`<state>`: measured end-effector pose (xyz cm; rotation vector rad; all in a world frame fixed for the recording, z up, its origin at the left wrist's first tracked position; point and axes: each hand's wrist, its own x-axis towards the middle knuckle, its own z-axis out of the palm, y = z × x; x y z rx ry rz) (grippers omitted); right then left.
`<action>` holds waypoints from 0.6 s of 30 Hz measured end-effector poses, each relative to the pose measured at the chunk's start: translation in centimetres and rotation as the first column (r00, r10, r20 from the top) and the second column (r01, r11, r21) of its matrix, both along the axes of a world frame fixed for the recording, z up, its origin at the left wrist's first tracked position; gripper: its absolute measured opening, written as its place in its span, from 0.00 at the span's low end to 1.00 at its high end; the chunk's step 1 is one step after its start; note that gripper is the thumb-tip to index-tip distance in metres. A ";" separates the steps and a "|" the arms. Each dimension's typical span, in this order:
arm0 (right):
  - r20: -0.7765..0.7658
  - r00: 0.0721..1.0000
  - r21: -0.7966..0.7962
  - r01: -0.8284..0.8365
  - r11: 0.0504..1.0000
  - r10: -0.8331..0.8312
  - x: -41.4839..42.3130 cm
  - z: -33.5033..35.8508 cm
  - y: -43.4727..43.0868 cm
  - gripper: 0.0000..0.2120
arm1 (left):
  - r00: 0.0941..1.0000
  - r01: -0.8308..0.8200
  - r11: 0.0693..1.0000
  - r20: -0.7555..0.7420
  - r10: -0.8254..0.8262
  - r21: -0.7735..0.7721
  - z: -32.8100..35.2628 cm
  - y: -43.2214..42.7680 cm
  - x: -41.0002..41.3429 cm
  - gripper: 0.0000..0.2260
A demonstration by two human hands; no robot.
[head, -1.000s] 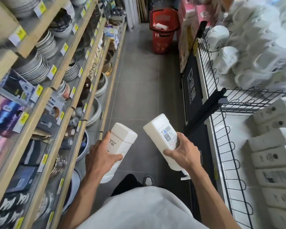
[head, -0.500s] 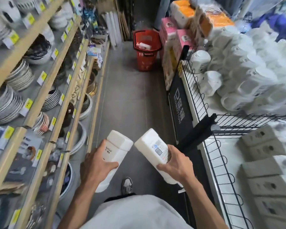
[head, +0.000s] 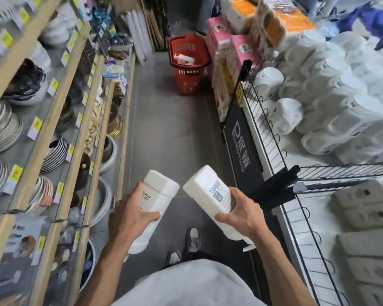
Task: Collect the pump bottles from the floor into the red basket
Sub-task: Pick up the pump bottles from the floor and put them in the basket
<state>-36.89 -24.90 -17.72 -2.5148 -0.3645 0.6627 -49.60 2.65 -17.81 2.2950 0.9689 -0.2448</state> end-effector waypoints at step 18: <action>-0.015 0.998 -0.006 -0.061 0.998 0.061 13.7 -0.2 5.8 0.31 | 0.999 -0.053 0.998 -0.011 0.053 0.031 0.9 5.2 11.6 0.45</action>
